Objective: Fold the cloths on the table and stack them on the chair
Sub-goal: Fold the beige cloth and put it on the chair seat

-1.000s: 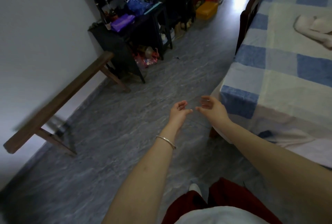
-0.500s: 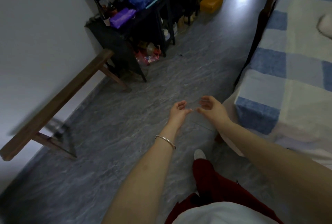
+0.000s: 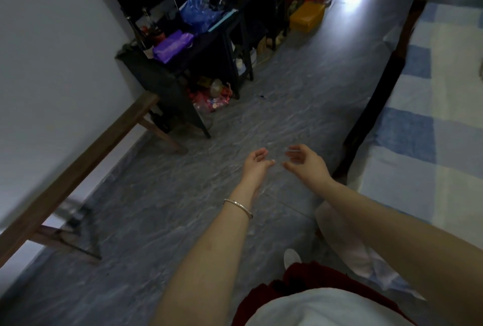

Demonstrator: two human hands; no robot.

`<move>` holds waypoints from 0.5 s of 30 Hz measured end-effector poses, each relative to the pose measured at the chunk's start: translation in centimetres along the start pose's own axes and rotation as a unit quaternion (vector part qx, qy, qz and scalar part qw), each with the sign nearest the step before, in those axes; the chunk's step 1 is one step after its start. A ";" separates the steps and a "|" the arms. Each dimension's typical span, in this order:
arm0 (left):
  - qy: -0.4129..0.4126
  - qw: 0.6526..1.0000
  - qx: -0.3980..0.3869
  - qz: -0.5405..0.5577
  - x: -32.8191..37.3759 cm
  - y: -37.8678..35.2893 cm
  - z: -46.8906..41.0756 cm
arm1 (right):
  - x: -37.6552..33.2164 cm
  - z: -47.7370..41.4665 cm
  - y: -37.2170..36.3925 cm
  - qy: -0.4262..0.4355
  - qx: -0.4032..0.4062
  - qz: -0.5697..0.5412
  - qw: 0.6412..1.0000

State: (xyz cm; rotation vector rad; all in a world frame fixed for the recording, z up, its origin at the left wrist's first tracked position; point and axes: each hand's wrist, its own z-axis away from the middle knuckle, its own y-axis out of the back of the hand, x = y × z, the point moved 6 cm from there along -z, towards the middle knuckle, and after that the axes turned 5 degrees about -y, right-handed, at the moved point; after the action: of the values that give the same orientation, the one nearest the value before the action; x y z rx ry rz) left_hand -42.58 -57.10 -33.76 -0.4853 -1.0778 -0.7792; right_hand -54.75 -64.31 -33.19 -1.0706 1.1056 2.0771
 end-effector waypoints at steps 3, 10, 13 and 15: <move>-0.006 1.000 0.001 0.003 1.2 -0.3 -1.6 | -0.7 -1.8 0.2 -0.001 -0.003 -0.007 1.000; -0.002 1.000 -0.011 -0.003 3.0 -0.3 -4.7 | -2.1 -5.0 0.3 -0.011 0.009 -0.027 1.000; 0.002 1.000 -0.020 -0.010 3.9 -0.1 -6.5 | -2.9 -6.6 -0.1 -0.017 0.017 -0.039 0.999; 0.004 1.000 -0.027 -0.010 4.5 0.0 -8.0 | -3.5 -7.7 -0.5 -0.022 0.023 -0.045 0.998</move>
State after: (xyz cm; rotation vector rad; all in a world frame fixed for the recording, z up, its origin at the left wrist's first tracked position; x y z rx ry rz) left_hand -36.71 -64.05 -32.96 -0.5178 -1.0576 -0.8281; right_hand -49.48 -71.02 -33.11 -1.0281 1.0590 1.9866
